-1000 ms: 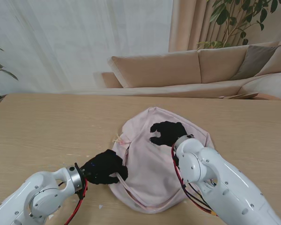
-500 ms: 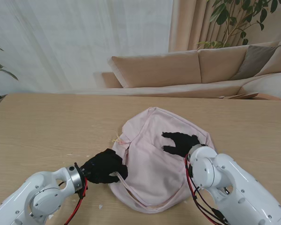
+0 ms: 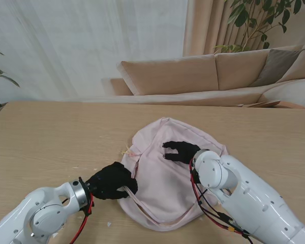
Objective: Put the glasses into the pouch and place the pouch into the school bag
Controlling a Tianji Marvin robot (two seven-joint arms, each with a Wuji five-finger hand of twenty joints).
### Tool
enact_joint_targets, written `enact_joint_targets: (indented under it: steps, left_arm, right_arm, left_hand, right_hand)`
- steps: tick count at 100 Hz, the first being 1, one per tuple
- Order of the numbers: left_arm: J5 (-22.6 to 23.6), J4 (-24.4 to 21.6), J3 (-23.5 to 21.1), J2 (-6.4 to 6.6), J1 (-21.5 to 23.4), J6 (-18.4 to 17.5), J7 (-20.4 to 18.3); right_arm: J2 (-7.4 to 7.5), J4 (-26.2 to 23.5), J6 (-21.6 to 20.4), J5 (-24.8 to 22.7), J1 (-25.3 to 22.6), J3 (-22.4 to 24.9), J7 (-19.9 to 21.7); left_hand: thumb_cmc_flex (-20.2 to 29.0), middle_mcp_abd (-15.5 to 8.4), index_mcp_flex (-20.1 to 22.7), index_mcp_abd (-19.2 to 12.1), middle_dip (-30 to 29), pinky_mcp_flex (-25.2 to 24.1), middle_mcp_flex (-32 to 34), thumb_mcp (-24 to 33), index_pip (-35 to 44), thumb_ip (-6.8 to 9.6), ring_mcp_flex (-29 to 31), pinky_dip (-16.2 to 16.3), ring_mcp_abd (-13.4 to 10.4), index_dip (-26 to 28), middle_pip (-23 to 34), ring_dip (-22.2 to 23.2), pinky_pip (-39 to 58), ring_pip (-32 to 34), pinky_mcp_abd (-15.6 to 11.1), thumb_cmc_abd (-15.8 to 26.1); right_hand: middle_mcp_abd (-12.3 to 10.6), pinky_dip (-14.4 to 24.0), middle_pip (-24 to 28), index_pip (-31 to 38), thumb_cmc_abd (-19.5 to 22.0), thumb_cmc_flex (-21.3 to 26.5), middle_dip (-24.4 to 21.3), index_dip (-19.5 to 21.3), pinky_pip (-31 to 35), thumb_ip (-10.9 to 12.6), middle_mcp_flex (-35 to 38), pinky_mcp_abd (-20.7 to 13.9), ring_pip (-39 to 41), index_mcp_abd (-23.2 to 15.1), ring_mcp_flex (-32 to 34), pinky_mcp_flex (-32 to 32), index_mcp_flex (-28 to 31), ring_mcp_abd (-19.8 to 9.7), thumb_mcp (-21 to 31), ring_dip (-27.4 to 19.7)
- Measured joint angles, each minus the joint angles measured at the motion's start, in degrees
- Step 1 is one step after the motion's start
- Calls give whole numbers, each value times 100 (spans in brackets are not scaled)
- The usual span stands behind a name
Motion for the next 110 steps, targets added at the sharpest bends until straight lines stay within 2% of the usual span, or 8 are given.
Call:
enact_joint_targets:
  steps: [24, 38, 43, 52, 66, 87, 100, 110]
  left_arm:
    - [-417, -102, 64, 53, 15, -97, -329]
    - [-39, -110, 200, 67, -32, -85, -256]
    - [-36, -110, 189, 60, -31, -70, -250]
    - [-104, -121, 48, 24, 5, -69, -258]
    - [-112, -227, -399, -32, 168, -139, -228]
    - [-73, -263, -837, -87, 267, 33, 185]
    - [592, -110, -818, -108, 85, 574, 602]
    - [581, 288, -632, -110, -253, 1063, 722]
  right_arm:
    - [-120, 225, -229, 419, 382, -314, -15]
    - [-154, 203, -255, 362, 405, -327, -29]
    - [-164, 143, -249, 339, 356, -250, -42]
    - [-172, -76, -249, 199, 172, -27, -82]
    - [-159, -427, -263, 12, -116, 202, -201]
    - [-137, -759, -344, -346, -399, 369, -308]
    - [-99, -914, -414, -570, -507, 400, -293]
    - [-67, -1011, -548, -669, -594, 413, -255]
  left_hand:
    - [0, 77, 28, 132, -215, 44, 106, 1, 0, 0, 215, 0, 121, -124, 243, 3, 214, 129, 90, -10]
    - [-23, 75, 28, 132, -277, 34, 153, 4, 0, 0, 267, -5, 113, -291, 200, 9, 217, 146, 90, -10]
    - [-383, 51, -164, 229, -578, -59, -336, 314, -116, 0, 39, -84, 48, -450, 202, 10, 148, 25, 90, -34]
    - [-1854, 26, -1042, 573, -1508, -310, -1922, 1457, -1252, 0, -659, -226, -61, -692, 281, -89, -386, -495, 90, -126]
    - [-2750, 55, -1694, 707, -1753, -483, -2986, 1586, -2006, 0, -1204, -352, -99, -943, 115, -216, -1031, -931, 96, -131]
    - [-2794, 48, -1791, 728, -1762, -469, -3057, 1259, -2138, 0, -1274, -204, -107, -958, 31, -217, -1382, -1047, 98, 29]
    - [-2387, 40, -1791, 602, -1762, -426, -3056, 1250, -2138, 0, -1272, -132, -107, -954, 32, -217, -1445, -1047, 98, 94]
    - [-2133, 36, -1791, 395, -1762, -425, -3100, 1276, -2139, 0, -1368, -127, -108, -952, 72, -217, -1499, -1092, 98, 94]
  right_hand:
    - [0, -283, 39, 346, -56, 0, 53, 1, 32, 0, 57, -4, 1, 1, 71, 24, 95, 0, 477, 0]
    - [0, -307, 39, 408, -126, -5, 61, 1, 96, 0, 60, -5, 1, 1, 93, 67, 96, 0, 602, 0]
    - [-2, -307, 80, 426, -182, -5, 62, 1, 99, -3, 176, -5, 1, 1, 173, 80, 98, 0, 612, 0]
    - [-2, -308, 97, 502, -256, -8, 63, -20, 234, -13, 176, -5, -2, 6, 226, 134, 198, 0, 737, 0]
    - [-3, -308, 108, 554, -345, -10, 68, -76, 304, -13, 345, -5, 2, 8, 316, 209, 245, 0, 871, 0]
    - [-2, -308, 164, 683, -445, -10, 91, -77, 483, -13, 488, -1, 63, 11, 478, 359, 461, 0, 1121, 0]
    - [-2, -224, 193, 760, -538, -12, 126, -77, 705, -14, 680, 1, 132, 11, 659, 477, 605, 0, 1300, 0]
    - [-2, -155, 233, 797, -538, -12, 130, -77, 721, -14, 763, 1, 142, 11, 731, 500, 607, 0, 1303, 8]
